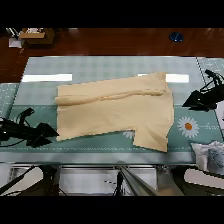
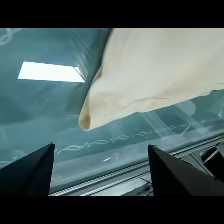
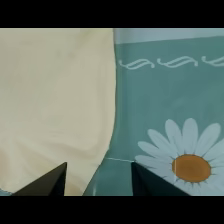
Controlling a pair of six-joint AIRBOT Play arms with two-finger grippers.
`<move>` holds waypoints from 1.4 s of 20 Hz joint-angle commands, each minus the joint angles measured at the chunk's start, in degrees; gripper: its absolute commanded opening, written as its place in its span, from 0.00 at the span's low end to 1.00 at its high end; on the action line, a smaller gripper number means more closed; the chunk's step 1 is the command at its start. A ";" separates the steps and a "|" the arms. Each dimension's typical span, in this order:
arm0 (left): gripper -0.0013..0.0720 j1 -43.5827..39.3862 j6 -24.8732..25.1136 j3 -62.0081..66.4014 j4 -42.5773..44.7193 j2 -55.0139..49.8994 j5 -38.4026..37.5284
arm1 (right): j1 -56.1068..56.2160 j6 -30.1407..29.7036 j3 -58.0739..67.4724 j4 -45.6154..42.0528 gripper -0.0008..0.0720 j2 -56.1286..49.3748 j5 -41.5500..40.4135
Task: Fold the shirts.
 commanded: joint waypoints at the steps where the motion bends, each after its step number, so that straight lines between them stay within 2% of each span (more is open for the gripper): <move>1: 0.93 -0.13 0.35 -4.70 -6.97 0.72 6.91 | -1.49 -1.29 -2.51 3.96 0.67 1.36 -1.60; 4: 0.92 -4.94 -2.36 -5.44 -9.70 0.46 13.31 | -1.49 -1.66 -2.51 4.55 0.67 1.36 -1.97; 5: 0.89 -7.32 -2.45 -5.44 -10.75 0.00 14.47 | -1.49 -1.66 -2.51 4.55 0.67 1.36 -2.05; 6: 0.67 -9.79 -2.45 -5.44 -11.30 -0.57 15.34 | -1.49 -1.66 -2.51 4.52 0.67 1.36 -1.97; 7: 0.25 -12.26 -2.40 -5.44 -11.37 -1.18 15.82 | -1.49 -1.62 -2.51 4.55 0.67 1.36 -1.66; 8: 0.05 -13.94 -2.12 -5.44 -11.32 -1.77 15.93 | -1.49 -1.64 -2.51 4.52 0.67 1.36 -0.90; 12: 0.05 -13.68 -1.99 -5.42 -11.13 -2.14 14.80 | -2.10 -2.25 -5.11 0.96 0.67 2.16 1.27; 15: 0.05 -11.96 -0.20 -5.35 -11.19 -2.03 13.18 | -5.92 -3.74 -15.23 5.03 0.67 6.14 -1.49; 19: 0.05 -11.30 1.46 -5.35 -11.19 -2.03 12.85 | -7.39 -4.72 -25.49 6.51 0.68 9.70 -8.96; 23: 0.05 -11.30 1.49 -5.35 -11.21 -2.03 12.66 | -6.91 -6.40 -32.20 17.53 0.68 9.64 -16.02; 26: 0.05 -11.30 2.75 -5.33 -11.21 -2.03 12.68 | -0.83 -6.14 -34.73 18.01 0.67 9.64 -20.70; 27: 0.05 -11.30 2.78 -5.33 -11.23 -2.03 12.70 | 2.25 -4.55 -35.12 17.59 0.65 9.62 -23.19; 28: 0.05 -11.30 2.82 -5.33 -11.21 -2.03 12.70 | 5.11 -2.71 -35.10 17.16 0.55 9.64 -25.44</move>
